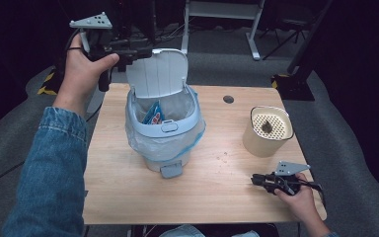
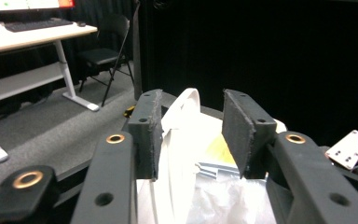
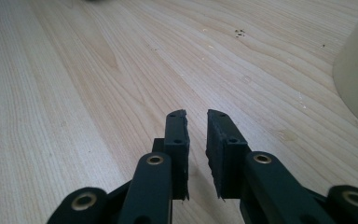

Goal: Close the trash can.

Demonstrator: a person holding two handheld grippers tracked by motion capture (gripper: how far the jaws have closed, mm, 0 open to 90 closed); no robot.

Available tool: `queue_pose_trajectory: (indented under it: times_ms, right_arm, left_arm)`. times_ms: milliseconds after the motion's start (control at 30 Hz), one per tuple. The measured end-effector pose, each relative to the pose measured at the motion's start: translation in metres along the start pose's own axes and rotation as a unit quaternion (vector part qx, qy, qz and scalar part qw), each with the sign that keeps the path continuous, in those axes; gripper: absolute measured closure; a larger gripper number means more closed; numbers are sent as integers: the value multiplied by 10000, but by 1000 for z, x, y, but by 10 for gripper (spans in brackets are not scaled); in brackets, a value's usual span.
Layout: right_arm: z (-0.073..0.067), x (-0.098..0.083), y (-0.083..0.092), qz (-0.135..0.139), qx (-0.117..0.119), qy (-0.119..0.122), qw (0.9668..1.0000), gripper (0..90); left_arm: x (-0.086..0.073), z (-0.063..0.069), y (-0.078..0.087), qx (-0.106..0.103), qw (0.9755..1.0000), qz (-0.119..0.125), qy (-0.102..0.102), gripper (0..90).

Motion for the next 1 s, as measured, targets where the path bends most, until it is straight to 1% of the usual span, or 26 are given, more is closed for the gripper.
queue_pose_trajectory:
  times_ms: [100, 200, 300, 367, 433, 467, 500, 533, 567, 600, 667, 700, 767, 800, 833, 867, 933, 1000]
  right_arm:
    - [-1, 0, 0, -2, 17, 23, 10000, 778]
    - [-2, -1, -1, -19, 38, 20, 10000, 774]
    - [-2, -2, -3, -31, 48, 64, 10000, 771]
    - [-3, -3, -4, -49, 68, 62, 9999, 767]
    - [-4, -3, -5, -62, 78, 73, 9999, 764]
    - [-4, -4, -5, -69, 81, 77, 9999, 763]
    - [-4, -4, -5, -73, 92, 74, 9999, 762]
    - [-4, -4, -6, -71, 93, 81, 9999, 759]
    - [-4, -4, -6, -68, 93, 93, 9999, 757]
    - [-4, -4, -6, -65, 97, 94, 9999, 755]
    - [-4, -4, -6, -67, 94, 90, 9999, 752]
    - [-4, -4, -6, -69, 87, 89, 9999, 752]
    - [-4, -4, -5, -68, 90, 85, 9999, 746]
    - [-4, -4, -5, -66, 91, 85, 9999, 744]
    - [-4, -4, -5, -69, 88, 85, 9999, 741]
    - [-4, -4, -5, -68, 91, 82, 9999, 740]
    - [-4, -4, -5, -57, 106, 82, 9999, 736]
    - [-4, -3, -5, -55, 113, 66, 9999, 735]
  left_arm:
    - [-3, -4, -4, 36, 10000, -51, 46, 678]
    - [-2, -10, -4, 121, 9999, 17, 89, 716]
    - [-1, -16, -3, 258, 9996, 90, 103, 740]
    - [-1, -20, -2, 419, 9990, 80, 115, 769]
    - [-4, -25, -2, 597, 9981, -63, 133, 791]
    - [-6, -27, -2, 651, 9977, -131, 151, 793]
    - [-8, -28, -3, 689, 9972, -236, 174, 797]
    - [-11, -28, -4, 684, 9969, -343, 200, 804]
    - [-14, -27, -5, 642, 9966, -457, 220, 807]
    - [-15, -26, -7, 566, 9968, -516, 245, 814]
    - [-16, -19, -8, 319, 9975, -563, 279, 832]
    - [-15, -14, -9, 171, 9980, -550, 279, 843]
    - [-15, -1, -12, -133, 9979, -598, 188, 856]
    - [-14, 7, -13, -303, 9979, -560, 151, 859]
    - [-13, 13, -14, -422, 9976, -516, 160, 861]
    - [-14, 22, -15, -583, 9970, -493, 161, 864]
    - [-19, 37, -18, -828, 9947, -595, 115, 870]
    - [-25, 47, -20, -955, 9928, -717, 73, 869]
Point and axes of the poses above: each handheld gripper's, and its own axes: y roughly backward along the jaws, x roughly out of its top, z roughly to its right, the point moved 8 cm from there along -y, roughly forward along the jaws, and after that the axes turned 15 degrees about -y, right-handed, at the moved point
